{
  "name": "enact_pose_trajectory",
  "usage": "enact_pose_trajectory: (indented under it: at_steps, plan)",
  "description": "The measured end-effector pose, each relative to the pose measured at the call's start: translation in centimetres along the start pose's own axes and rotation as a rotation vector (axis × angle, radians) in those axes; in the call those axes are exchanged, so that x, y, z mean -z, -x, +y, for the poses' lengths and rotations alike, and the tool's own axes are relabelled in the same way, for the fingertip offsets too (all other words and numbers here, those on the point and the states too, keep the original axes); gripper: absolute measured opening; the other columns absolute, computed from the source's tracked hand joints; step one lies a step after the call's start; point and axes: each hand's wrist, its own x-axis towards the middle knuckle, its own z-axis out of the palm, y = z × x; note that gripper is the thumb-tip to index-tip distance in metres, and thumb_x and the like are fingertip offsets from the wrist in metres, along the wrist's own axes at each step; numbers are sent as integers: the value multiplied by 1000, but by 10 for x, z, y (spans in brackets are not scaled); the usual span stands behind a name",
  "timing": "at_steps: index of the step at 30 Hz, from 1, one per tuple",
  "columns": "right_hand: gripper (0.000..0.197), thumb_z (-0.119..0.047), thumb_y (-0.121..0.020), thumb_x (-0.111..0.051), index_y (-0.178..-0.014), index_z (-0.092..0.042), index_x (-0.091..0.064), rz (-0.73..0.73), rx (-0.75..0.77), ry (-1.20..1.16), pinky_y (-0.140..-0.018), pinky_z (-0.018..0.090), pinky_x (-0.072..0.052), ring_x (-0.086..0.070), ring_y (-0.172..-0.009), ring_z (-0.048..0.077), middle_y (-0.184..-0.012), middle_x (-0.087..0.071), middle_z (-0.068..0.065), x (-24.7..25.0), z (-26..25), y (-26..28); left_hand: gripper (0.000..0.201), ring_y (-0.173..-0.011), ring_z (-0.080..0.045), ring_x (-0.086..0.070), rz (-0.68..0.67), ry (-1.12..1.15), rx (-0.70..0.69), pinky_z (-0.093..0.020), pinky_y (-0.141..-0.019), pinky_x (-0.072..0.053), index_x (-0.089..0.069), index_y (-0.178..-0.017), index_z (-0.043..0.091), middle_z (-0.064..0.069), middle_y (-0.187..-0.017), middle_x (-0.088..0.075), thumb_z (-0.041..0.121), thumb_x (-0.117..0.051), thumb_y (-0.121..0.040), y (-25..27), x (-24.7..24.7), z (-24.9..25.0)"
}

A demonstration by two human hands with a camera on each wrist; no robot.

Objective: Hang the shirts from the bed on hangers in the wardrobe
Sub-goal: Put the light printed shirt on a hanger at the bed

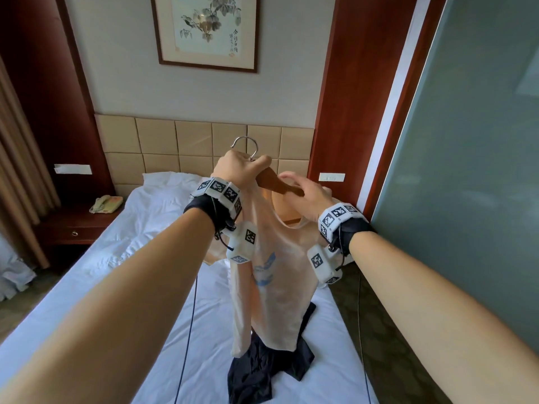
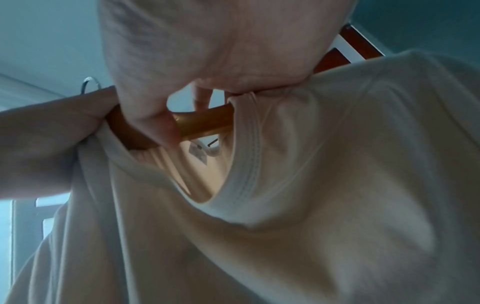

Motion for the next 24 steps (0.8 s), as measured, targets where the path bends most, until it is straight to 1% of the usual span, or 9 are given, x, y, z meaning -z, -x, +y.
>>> enact_pose_trajectory:
  at_steps: [4,7,9,12,14,16,17,21,24]
  plan:
    - [16,-45,-83,-60,-97,-38,-64,42,12,103,-83,37,-50,-62,-91,21,-91,-64,-11,8,8,15,53,-60,-17,-57,-68,16,-14,-27,-57,-43,-66,-66,9,-1,-62,-60,61,-67,-79,18,-20,14]
    - [3,-34,-79,-60,-78,-36,-58,126,-10,76,-70,33,-46,-62,-82,22,-84,-60,-10,10,20,28,61,-59,-17,-51,-111,38,4,-29,-56,-36,-50,-56,16,3,-57,-50,70,-61,-82,34,-30,16]
    - [7,-30,-77,-61,-80,-36,-58,162,-20,62,-70,32,-46,-62,-82,23,-86,-62,-10,10,30,36,60,-66,-16,-55,-157,25,5,-30,-62,-41,-54,-56,19,5,-60,-55,72,-55,-84,48,-35,15]
    - [18,-32,-75,-57,-92,-32,-60,176,-52,17,-75,37,-54,-64,-82,28,-87,-67,-7,7,43,47,61,-88,-23,-65,-219,55,19,-36,-84,-49,-71,-76,17,-5,-81,-69,73,-49,-86,67,-40,5]
    - [18,-33,-78,-58,-96,-31,-58,191,-70,-5,-78,40,-54,-64,-83,31,-88,-68,-6,3,49,53,60,-97,-22,-64,-203,102,74,-35,-95,-48,-75,-89,19,-5,-92,-71,73,-46,-88,80,-44,-4]
    - [15,-29,-82,-59,-97,-26,-58,203,-75,-6,-79,38,-51,-62,-82,29,-89,-68,-3,-2,56,58,58,-102,-17,-59,-177,100,139,-30,-95,-43,-74,-105,20,-1,-104,-68,67,-43,-94,93,-46,-11]
    - [15,-28,-84,-59,-98,-25,-58,206,-86,-4,-79,37,-49,-61,-82,30,-89,-67,-3,-4,57,62,55,-101,-18,-57,-167,86,172,-30,-93,-42,-73,-106,18,-3,-104,-66,61,-41,-97,98,-47,-15]
    - [19,-27,-87,-55,-106,-26,-58,243,-139,-6,-90,38,-41,-60,-88,30,-82,-58,-5,-14,63,76,49,-82,-22,-57,-155,10,268,-36,-83,-44,-60,-68,20,-3,-77,-59,52,-41,-100,113,-46,-31]
    - [19,-34,-89,-59,-107,-26,-59,262,-173,-22,-82,34,-26,-60,-89,27,-83,-63,-6,-20,63,84,46,-83,-25,-63,-140,-33,333,-41,-91,-48,-65,-75,20,-5,-83,-67,55,-42,-93,122,-41,-44]
